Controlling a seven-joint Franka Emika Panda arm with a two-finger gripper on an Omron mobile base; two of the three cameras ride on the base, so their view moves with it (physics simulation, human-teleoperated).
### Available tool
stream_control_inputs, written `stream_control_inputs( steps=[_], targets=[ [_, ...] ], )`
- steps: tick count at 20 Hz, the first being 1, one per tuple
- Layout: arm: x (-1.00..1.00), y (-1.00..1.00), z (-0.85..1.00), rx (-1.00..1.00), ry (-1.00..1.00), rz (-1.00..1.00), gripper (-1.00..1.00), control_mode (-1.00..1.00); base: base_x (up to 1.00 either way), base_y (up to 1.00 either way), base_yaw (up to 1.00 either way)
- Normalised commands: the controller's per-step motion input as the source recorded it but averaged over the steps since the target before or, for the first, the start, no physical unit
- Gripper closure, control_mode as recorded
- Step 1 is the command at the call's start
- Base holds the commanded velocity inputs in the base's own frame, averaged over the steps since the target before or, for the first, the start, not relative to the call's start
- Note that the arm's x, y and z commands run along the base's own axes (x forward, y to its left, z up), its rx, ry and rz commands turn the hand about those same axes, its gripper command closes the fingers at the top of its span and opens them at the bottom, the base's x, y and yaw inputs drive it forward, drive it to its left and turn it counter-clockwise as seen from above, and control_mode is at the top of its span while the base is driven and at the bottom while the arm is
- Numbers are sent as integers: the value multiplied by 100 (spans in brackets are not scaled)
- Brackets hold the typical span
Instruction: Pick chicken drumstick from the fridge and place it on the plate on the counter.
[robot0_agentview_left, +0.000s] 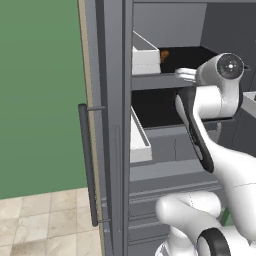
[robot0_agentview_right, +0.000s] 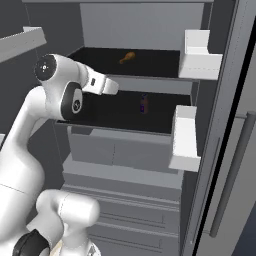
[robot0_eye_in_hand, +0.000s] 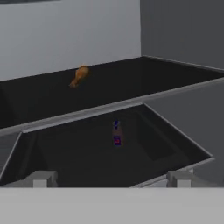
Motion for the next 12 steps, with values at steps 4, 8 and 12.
stream_control_inputs(
  steps=[4,8,12],
  targets=[
    [0,0,84,0,-8,0,-100,-100,0,0,0],
    [16,2,24,0,1,2,-100,-100,0,0,0],
    [45,0,0,0,0,4,-100,-100,0,0,0]
  ],
)
